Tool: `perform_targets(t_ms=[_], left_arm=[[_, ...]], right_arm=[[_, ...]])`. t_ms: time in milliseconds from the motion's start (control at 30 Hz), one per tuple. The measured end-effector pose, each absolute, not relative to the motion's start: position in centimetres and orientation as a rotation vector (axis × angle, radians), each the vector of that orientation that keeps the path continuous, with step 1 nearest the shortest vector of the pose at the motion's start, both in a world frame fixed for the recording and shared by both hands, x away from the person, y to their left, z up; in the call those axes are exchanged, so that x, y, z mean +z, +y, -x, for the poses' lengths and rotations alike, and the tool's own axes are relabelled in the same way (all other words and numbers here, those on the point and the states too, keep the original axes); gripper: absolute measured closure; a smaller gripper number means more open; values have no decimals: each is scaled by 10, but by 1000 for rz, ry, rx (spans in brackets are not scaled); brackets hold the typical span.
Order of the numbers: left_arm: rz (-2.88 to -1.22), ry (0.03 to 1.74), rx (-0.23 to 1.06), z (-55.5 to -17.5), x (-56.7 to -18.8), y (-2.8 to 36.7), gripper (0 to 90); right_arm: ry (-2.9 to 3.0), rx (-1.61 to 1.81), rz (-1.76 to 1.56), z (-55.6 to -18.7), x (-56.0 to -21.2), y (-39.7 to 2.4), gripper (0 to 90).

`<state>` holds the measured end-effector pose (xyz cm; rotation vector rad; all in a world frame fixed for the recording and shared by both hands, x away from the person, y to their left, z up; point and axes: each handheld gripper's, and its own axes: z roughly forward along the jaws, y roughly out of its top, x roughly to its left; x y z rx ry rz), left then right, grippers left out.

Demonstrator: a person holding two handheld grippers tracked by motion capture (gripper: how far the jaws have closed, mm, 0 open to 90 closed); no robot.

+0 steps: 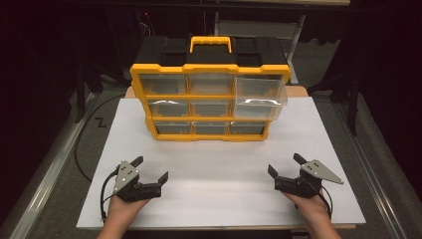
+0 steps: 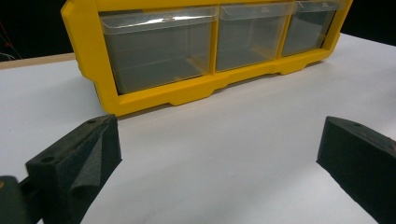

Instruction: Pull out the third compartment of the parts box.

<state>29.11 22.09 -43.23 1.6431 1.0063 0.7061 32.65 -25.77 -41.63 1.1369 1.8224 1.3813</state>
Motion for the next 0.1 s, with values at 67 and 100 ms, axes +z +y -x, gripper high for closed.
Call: perform_targets(t_ms=[67, 100], left_arm=[[-1643, 1005, 706, -291, -432, 221, 6], [-1642, 1004, 707, -291, -432, 221, 6]], right_arm=[[1825, 1377, -1133, -326, -416, -257, 12], [1826, 1373, -1131, -327, -416, -257, 12]])
